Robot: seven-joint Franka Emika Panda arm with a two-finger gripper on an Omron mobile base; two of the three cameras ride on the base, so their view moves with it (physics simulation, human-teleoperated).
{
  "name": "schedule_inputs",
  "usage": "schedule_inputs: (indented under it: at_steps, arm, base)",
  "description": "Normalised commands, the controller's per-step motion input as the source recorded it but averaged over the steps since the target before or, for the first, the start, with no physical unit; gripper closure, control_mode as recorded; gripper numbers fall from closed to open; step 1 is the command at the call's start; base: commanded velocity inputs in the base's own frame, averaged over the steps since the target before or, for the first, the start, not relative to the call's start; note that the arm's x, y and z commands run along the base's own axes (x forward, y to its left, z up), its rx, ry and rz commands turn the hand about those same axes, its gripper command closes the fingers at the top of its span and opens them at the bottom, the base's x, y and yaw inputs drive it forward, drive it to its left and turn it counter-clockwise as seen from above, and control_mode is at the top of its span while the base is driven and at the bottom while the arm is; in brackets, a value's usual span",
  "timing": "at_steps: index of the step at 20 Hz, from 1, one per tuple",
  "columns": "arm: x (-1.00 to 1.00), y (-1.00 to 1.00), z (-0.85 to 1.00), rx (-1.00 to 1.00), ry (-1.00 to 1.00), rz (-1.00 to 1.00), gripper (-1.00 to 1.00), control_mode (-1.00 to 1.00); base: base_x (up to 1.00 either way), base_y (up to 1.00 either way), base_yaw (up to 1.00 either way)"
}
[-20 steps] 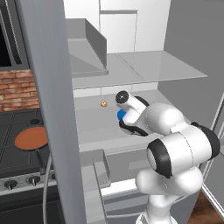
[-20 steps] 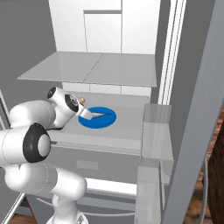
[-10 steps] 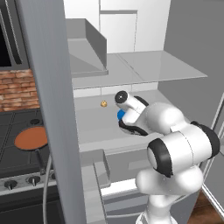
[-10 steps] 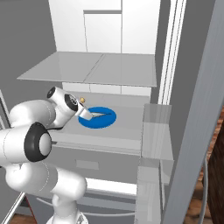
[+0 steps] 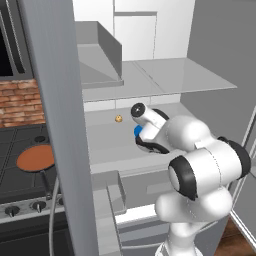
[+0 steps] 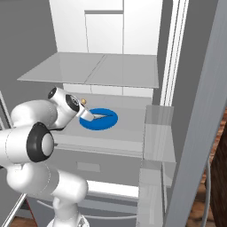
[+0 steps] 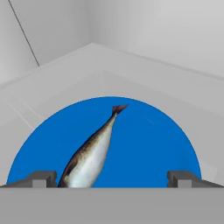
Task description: Retrieve the fish from the fridge and place it on the saucepan with marinade on the stove.
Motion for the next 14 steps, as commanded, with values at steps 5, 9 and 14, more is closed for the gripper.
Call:
schedule_inputs:
  at_steps: [5,9,14]
  arm:
    - [0.02,0.0,0.0,0.0,0.0,-0.01,-1.0,-1.0]
    - [0.01,0.0,0.0,0.0,0.0,-0.01,-1.0,-1.0]
    - [0.04,0.06,0.0,0.0,0.0,-0.03,-1.0,-1.0]
  base:
    - [0.0,0.0,0.0]
    - [0.0,0.0,0.0]
    - [0.0,0.0,0.0]
